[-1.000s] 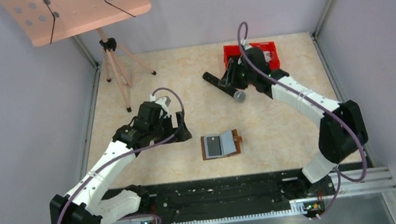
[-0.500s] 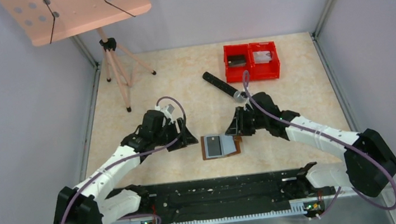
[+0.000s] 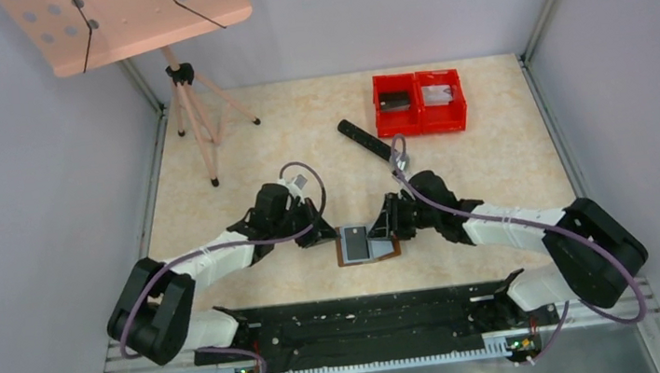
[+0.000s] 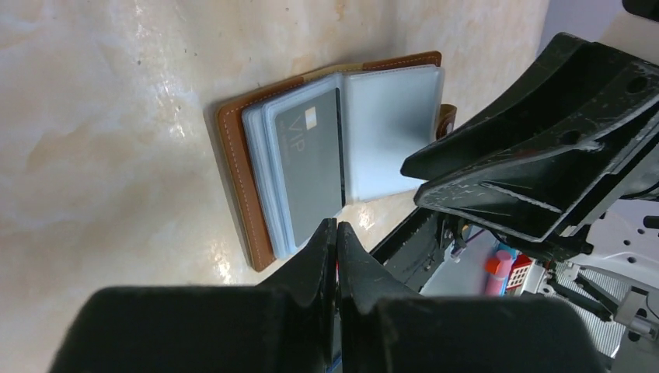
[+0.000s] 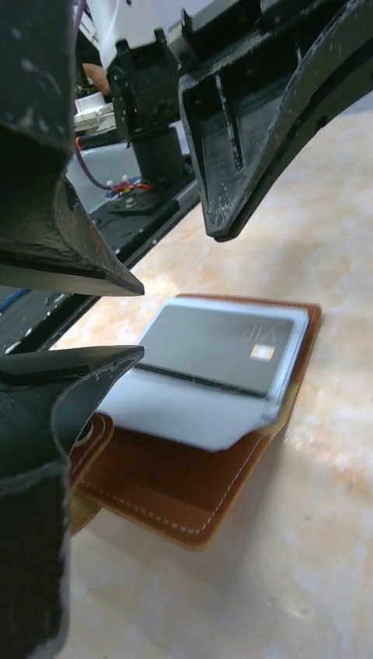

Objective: Take the credit cards out of the card holder
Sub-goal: Remove the credit card from the card holder.

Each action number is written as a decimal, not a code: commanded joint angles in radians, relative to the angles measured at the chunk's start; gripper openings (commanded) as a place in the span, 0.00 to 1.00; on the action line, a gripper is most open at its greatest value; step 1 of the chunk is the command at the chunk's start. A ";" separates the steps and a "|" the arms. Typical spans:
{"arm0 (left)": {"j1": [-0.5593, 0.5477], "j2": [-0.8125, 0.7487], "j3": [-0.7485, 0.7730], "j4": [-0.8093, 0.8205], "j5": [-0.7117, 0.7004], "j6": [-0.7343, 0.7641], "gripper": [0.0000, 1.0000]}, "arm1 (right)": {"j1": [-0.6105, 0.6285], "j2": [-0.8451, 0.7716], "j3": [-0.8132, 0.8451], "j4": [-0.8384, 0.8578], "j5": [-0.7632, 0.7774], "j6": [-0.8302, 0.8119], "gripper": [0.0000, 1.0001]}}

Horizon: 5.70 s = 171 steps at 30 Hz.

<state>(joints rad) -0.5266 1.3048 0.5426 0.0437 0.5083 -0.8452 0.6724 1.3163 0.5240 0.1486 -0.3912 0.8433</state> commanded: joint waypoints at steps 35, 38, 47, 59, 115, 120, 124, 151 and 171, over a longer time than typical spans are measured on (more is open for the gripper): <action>-0.063 0.263 -0.103 0.293 0.026 -0.023 0.00 | 0.013 0.201 -0.090 0.251 0.047 0.061 0.23; -0.065 0.261 -0.107 0.297 0.024 -0.023 0.00 | 0.013 0.220 -0.107 0.304 0.029 0.084 0.21; -0.071 0.271 -0.107 0.299 0.022 -0.023 0.00 | 0.013 0.216 -0.130 0.373 0.007 0.096 0.05; -0.074 0.294 -0.102 0.285 0.016 -0.022 0.00 | -0.015 0.215 -0.155 0.535 -0.119 0.098 0.00; -0.086 0.359 -0.081 0.240 0.004 -0.004 0.00 | -0.215 0.132 -0.187 0.373 -0.304 0.040 0.00; -0.087 0.362 -0.077 0.243 0.005 -0.006 0.00 | -0.215 0.122 -0.186 0.376 -0.326 0.047 0.00; -0.087 0.364 -0.076 0.249 0.008 -0.012 0.00 | -0.215 0.115 -0.206 0.432 -0.340 0.064 0.00; -0.087 0.358 -0.082 0.256 0.007 -0.020 0.00 | -0.258 -0.002 -0.125 0.120 -0.268 -0.053 0.06; -0.096 0.378 -0.082 0.280 0.016 -0.032 0.00 | -0.208 0.132 -0.136 0.227 -0.180 -0.013 0.23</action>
<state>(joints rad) -0.6106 1.6348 0.4847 0.4229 0.6109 -0.9150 0.4366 1.4178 0.3614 0.3058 -0.5957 0.8215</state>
